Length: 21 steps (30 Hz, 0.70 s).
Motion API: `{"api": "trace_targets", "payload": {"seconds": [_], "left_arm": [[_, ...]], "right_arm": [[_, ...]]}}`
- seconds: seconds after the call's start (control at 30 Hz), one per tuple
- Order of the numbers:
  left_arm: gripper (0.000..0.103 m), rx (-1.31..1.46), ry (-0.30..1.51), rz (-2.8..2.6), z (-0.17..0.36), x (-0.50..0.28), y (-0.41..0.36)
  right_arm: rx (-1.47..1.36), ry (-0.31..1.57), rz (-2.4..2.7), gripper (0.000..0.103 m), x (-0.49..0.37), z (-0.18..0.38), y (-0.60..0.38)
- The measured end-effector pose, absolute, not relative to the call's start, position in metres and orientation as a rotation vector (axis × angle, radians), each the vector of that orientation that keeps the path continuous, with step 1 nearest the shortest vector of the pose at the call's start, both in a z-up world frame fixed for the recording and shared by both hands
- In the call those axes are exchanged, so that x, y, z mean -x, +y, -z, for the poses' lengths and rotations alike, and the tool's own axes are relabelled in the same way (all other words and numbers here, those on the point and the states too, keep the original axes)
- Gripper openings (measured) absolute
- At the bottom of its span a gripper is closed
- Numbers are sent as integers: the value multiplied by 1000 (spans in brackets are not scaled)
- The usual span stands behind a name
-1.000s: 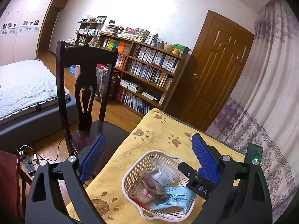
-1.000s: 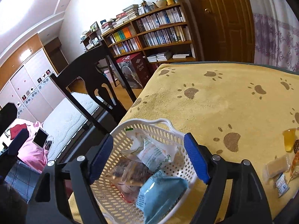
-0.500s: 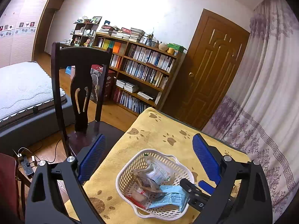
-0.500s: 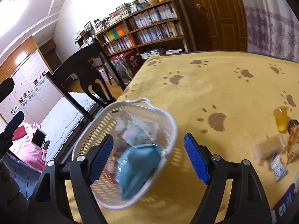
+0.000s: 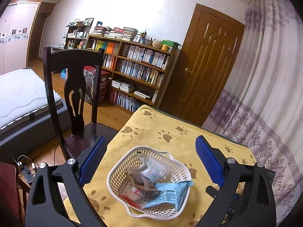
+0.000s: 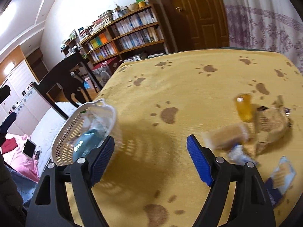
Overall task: Organize snacks
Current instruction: 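Reach the right tool to the tan bread packet and close on it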
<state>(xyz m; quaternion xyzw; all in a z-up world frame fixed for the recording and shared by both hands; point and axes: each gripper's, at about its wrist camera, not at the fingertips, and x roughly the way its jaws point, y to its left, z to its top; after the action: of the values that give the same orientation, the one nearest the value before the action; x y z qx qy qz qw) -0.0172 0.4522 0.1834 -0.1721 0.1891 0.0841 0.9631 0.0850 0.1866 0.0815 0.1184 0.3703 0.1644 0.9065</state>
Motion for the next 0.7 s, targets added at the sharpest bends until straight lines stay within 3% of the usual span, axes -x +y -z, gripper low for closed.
{"api": "trace_targets", "payload": {"seconds": [0.43,0.7], "left_arm": [[96,295,410,-136,-182,13,431],[96,248,425,-105,-180,10,413]], "right_arm": [[-178,652,-117,85,-62,-82,83],[-173,700,-105,86,-74,-64,51]]}}
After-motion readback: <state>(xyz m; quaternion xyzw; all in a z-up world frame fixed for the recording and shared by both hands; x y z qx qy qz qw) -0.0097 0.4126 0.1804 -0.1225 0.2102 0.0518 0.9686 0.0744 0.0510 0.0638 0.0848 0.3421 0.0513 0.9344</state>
